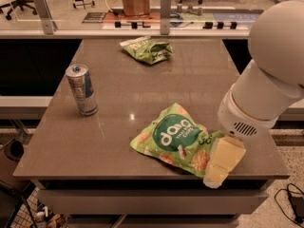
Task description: Move green rice chip bag near green jalapeno chip bag
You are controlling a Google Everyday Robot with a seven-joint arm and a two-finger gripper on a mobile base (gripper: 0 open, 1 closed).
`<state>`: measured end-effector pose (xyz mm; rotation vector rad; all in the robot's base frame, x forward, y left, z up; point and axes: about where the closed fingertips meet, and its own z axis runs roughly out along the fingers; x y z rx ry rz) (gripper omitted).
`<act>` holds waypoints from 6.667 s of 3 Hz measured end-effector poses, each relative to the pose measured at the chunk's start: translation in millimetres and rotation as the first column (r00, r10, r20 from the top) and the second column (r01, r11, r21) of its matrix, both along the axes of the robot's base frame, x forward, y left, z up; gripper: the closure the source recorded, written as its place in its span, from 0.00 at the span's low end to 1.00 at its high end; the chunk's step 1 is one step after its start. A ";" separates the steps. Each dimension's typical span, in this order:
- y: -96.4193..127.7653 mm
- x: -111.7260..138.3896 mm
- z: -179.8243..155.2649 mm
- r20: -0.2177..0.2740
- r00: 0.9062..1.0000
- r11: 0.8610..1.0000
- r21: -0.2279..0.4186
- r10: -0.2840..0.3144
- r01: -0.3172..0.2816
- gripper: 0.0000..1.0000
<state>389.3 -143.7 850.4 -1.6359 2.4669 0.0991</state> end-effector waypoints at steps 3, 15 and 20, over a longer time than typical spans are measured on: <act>1.2 -0.7 2.0 0.007 1.000 1.000 -0.001 0.002 -0.002 0.64; 51.9 49.2 -23.6 0.110 0.982 0.982 0.127 -0.155 0.141 0.00; 53.3 49.8 -18.3 0.123 0.980 0.982 0.131 -0.155 0.139 1.00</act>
Offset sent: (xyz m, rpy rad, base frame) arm -0.0001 0.0006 0.0006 0.0006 -0.0016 0.0012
